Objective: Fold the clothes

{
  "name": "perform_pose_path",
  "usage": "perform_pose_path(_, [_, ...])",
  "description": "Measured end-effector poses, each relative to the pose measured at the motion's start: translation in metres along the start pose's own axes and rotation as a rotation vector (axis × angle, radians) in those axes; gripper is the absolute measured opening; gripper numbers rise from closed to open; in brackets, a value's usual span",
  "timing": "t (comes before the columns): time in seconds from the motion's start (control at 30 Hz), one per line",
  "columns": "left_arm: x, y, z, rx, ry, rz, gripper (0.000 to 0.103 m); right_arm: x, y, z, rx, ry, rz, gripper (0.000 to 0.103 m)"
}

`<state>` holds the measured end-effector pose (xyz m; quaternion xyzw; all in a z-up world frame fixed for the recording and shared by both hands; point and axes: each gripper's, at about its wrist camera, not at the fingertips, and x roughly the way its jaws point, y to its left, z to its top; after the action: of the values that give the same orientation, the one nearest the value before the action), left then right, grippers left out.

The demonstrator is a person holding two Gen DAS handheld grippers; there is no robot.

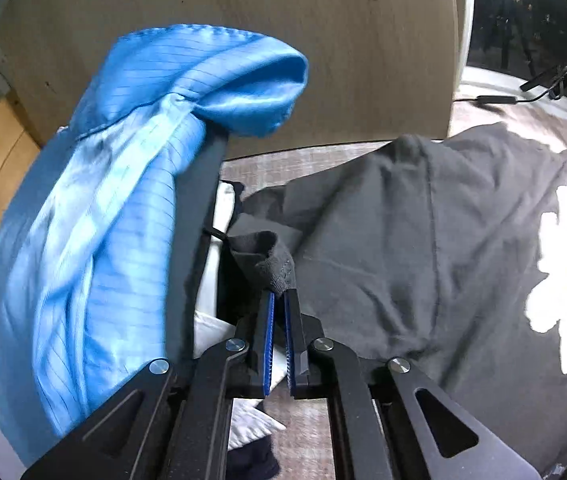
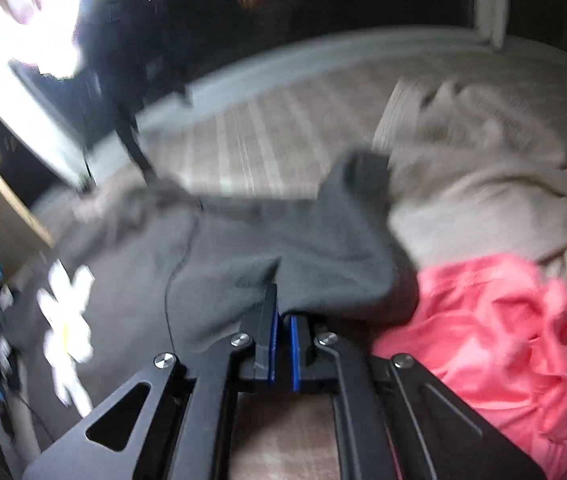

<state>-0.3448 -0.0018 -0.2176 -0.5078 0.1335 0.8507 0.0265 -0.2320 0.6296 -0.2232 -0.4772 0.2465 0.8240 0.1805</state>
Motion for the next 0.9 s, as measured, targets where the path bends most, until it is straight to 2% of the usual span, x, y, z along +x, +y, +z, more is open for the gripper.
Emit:
perform_pose_path(0.07, [-0.01, 0.002, -0.002, -0.009, -0.014, -0.033, 0.011, 0.004, 0.0, -0.002, -0.011, 0.018, -0.023, 0.01])
perform_pose_path(0.13, [-0.019, 0.006, -0.004, -0.009, -0.02, -0.034, 0.017, 0.0, -0.003, -0.005, 0.001, 0.012, -0.046, 0.02])
perform_pose_path(0.23, [-0.035, 0.01, -0.012, -0.003, -0.029, -0.071, 0.019, -0.015, -0.006, -0.014, 0.011, 0.014, -0.022, 0.022])
perform_pose_path(0.33, [-0.052, 0.009, -0.028, 0.025, -0.032, -0.108, 0.021, -0.042, -0.002, -0.034, -0.058, 0.01, -0.005, 0.022])
perform_pose_path(0.53, [-0.074, 0.002, -0.092, 0.083, 0.026, -0.208, 0.024, -0.089, 0.001, -0.108, -0.142, 0.067, 0.076, 0.022])
perform_pose_path(0.77, [-0.088, 0.008, -0.181, 0.079, 0.136, -0.317, 0.024, -0.092, 0.02, -0.213, -0.179, 0.156, 0.099, 0.023])
perform_pose_path(0.83, [-0.092, 0.009, -0.203, 0.078, 0.163, -0.344, 0.024, -0.093, 0.024, -0.232, -0.188, 0.16, 0.098, 0.032])
perform_pose_path(0.9, [-0.094, 0.009, -0.222, 0.078, 0.187, -0.371, 0.024, -0.09, 0.028, -0.242, -0.187, 0.156, 0.097, 0.035])
